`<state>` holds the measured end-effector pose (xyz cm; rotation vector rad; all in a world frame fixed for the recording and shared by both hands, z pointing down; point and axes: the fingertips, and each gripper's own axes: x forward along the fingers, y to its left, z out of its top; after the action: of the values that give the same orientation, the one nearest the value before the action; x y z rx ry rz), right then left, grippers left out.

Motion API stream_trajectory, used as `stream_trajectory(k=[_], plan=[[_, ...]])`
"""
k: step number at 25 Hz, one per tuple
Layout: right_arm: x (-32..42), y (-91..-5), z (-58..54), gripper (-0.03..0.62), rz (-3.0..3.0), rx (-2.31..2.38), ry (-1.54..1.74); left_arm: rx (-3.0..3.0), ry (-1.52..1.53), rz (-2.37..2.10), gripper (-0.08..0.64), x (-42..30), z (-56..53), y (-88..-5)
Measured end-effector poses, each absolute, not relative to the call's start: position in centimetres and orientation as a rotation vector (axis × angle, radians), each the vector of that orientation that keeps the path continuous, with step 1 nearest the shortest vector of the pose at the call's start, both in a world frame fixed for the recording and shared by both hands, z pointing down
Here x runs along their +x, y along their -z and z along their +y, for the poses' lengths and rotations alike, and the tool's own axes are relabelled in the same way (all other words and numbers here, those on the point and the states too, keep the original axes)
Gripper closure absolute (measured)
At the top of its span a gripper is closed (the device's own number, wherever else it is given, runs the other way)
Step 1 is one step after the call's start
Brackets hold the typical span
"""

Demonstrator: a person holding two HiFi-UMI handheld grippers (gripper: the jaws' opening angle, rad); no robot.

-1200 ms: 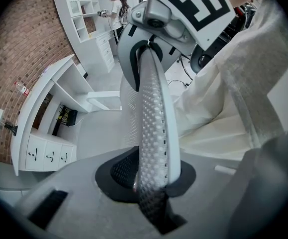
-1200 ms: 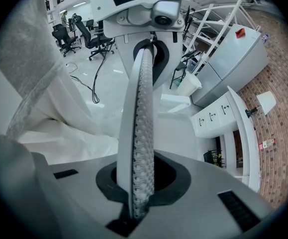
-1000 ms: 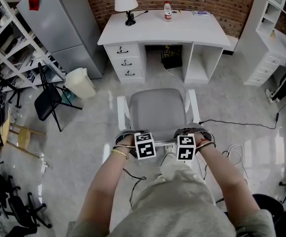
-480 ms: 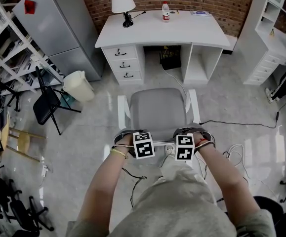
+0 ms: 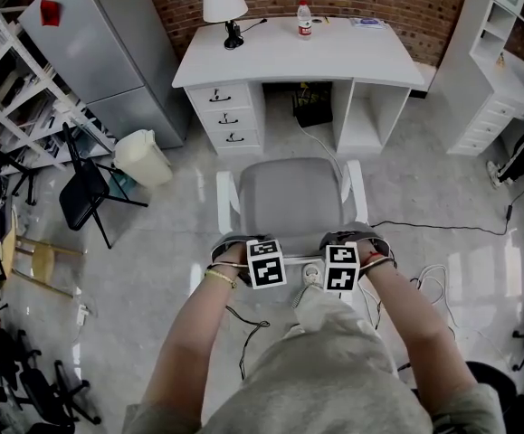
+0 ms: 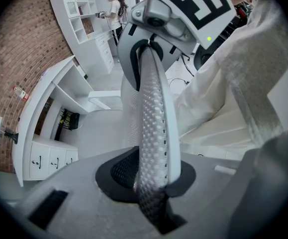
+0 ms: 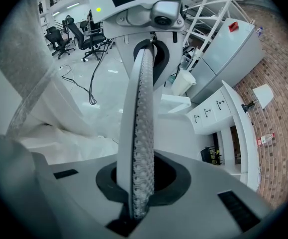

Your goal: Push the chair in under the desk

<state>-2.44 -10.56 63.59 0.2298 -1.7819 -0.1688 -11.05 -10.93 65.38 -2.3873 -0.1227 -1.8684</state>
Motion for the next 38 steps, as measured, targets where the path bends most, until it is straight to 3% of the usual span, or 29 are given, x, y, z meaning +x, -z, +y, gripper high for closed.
stream_trajectory(k=[38], plan=[[2.8, -63.6, -20.9, 0.566, -1.776, 0.245, 0.16, -2.375, 1.853, -0.148, 0.499, -5.8, -21.2, -65.4]])
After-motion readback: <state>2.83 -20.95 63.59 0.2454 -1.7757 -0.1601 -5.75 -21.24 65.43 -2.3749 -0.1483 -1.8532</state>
